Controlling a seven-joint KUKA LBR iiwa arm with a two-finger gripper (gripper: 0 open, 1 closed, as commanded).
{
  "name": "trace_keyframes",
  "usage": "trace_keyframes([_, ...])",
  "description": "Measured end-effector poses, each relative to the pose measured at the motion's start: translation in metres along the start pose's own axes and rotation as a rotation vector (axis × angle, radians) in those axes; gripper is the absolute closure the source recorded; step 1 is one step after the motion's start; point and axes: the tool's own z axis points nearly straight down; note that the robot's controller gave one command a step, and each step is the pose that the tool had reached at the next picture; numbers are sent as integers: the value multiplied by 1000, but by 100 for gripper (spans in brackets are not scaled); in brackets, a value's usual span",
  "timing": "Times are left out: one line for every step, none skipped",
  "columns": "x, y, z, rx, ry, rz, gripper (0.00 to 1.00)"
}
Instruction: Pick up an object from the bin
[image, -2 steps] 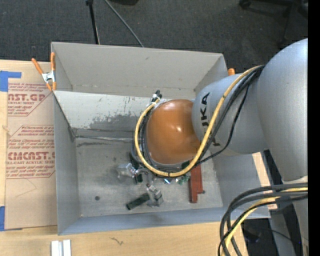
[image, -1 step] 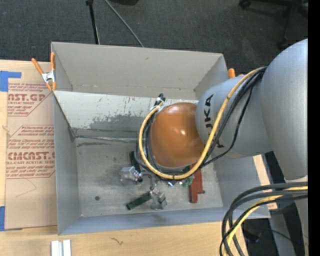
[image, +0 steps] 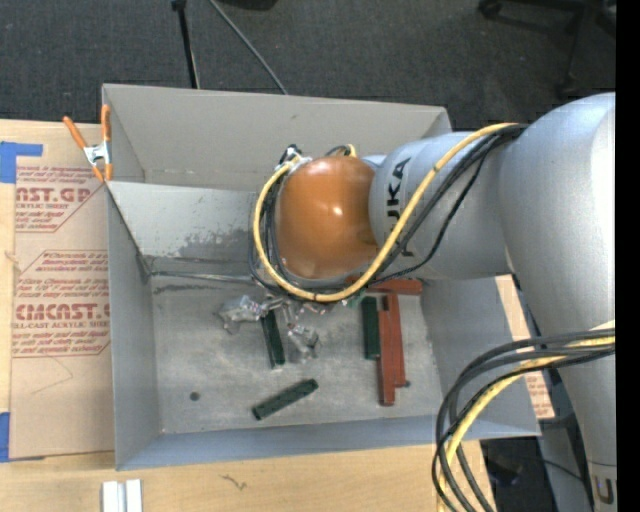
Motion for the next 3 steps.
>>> trace_keyframes([-1,0,0,-2,-1,2,0])
trace_keyframes([-1,0,-1,-2,1,2,100])
trace_keyframes([-4,-1,-114,5,-4,4,100])
